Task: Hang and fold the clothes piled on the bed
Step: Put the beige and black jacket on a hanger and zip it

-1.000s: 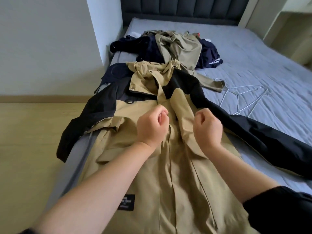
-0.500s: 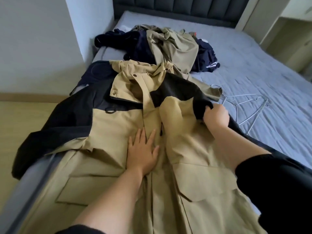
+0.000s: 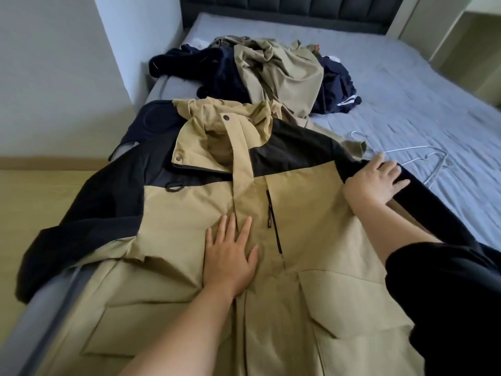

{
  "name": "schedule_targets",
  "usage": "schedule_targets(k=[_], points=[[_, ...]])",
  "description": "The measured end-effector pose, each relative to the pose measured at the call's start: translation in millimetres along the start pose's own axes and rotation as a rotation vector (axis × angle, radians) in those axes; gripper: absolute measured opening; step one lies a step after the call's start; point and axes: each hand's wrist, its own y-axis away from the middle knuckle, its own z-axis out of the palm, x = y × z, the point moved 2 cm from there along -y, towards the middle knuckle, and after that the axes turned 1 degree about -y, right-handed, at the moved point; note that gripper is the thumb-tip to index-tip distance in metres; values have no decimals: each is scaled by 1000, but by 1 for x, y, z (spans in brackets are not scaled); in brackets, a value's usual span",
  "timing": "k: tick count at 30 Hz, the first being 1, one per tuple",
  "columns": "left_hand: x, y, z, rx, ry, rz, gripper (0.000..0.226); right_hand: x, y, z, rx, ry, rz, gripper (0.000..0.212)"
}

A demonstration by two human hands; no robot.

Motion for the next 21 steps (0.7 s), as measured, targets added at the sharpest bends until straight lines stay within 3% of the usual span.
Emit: schedule_targets(k=[2, 4, 5, 7, 8, 13, 17, 19, 21], points=[[0, 0, 0, 2, 2, 4, 67, -21, 31, 0, 83, -125, -354, 74], [-1, 0, 0, 4, 6, 8, 69, -26, 74, 16, -42, -105, -712, 66], [-1, 0, 0, 7, 2, 9, 69, -17, 94, 31, -172, -19, -792, 61], [-1, 0, -1, 13, -12, 16, 71, 15, 112, 57, -427, 134, -681, 61], [0, 0, -1, 16, -15, 20, 71, 28, 112, 65, -462, 157, -583, 61], [-1, 0, -2, 7, -2, 19, 71, 27, 112, 71, -472, 257, -457, 61], [-3, -1, -11, -118, 5, 63, 64, 12, 122, 62, -431, 455, -414, 59], [-14, 5, -21, -191, -74, 170, 62, 6, 131, 51, -442, 539, -402, 59], [-43, 18, -33, -159, -195, 216, 60, -3, 138, 40, -415, 623, -435, 59]])
